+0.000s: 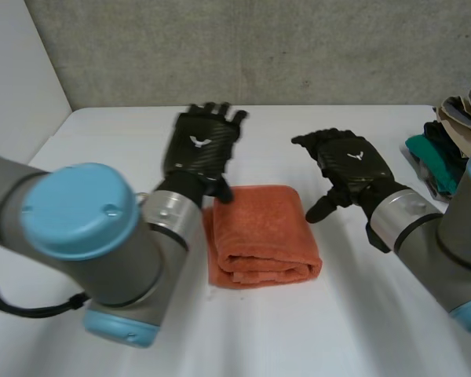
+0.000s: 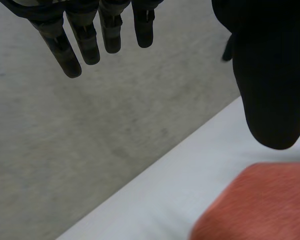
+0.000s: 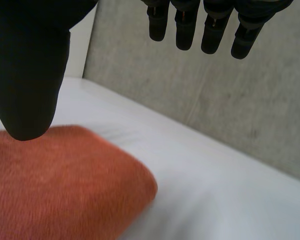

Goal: Fold the laundry.

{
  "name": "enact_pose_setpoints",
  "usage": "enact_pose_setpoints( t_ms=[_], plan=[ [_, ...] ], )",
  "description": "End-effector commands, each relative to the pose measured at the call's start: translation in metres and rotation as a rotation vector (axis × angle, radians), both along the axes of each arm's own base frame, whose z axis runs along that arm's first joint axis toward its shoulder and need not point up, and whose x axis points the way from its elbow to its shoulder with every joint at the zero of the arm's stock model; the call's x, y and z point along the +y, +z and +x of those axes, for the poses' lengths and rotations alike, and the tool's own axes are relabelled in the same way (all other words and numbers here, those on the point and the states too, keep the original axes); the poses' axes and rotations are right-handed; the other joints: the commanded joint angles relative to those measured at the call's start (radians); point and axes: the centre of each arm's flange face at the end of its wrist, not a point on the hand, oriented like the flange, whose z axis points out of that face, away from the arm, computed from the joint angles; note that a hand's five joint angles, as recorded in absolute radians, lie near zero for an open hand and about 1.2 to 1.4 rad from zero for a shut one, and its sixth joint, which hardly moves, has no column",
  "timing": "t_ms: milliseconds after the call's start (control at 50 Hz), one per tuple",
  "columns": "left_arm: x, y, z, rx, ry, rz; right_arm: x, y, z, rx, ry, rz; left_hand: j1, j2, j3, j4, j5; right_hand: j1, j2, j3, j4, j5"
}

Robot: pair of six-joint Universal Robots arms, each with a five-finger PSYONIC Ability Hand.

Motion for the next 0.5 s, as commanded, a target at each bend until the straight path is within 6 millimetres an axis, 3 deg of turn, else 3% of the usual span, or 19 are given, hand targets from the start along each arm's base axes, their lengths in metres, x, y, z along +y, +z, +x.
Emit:
enact_pose_setpoints(
  t_ms=[20,120,220,300,400,500],
  plan=[
    [-0.009,-0.046,-0.024,-0.075,-0.038,0.131,-0.018,-0.034,0.010,0.068,0.088,0.196,0.027,0.012,0.005,0.016,-0.005,-0.069,-0.046,-0.040,-0.042,-0.050],
    [-0.005,-0.088,-0.014,-0.244,0.022,0.290,-0.026,-0.053,0.019,0.085,0.143,0.293,0.036,0.020,0.014,0.024,0.004,-0.069,-0.046,-0.040,-0.042,-0.050],
    [-0.004,-0.101,0.003,-0.340,0.150,0.342,-0.035,-0.080,0.022,0.130,0.147,0.337,0.042,0.026,0.020,0.030,0.010,-0.065,-0.041,-0.036,-0.038,-0.046],
    [-0.001,-0.101,0.010,-0.375,0.191,0.341,-0.027,-0.092,0.031,0.258,0.170,0.269,0.051,0.035,0.029,0.039,0.018,0.055,0.079,0.085,0.083,0.074],
    [0.012,-0.092,0.005,-0.384,0.154,0.320,-0.020,-0.081,0.034,0.384,0.140,0.155,0.051,0.035,0.029,0.039,0.019,0.091,0.114,0.120,0.118,0.110],
    [0.019,-0.046,-0.001,-0.280,0.114,0.241,-0.001,-0.054,0.036,0.408,0.130,0.001,0.036,0.020,0.014,0.024,0.004,0.082,0.106,0.111,0.109,0.101]
  ],
)
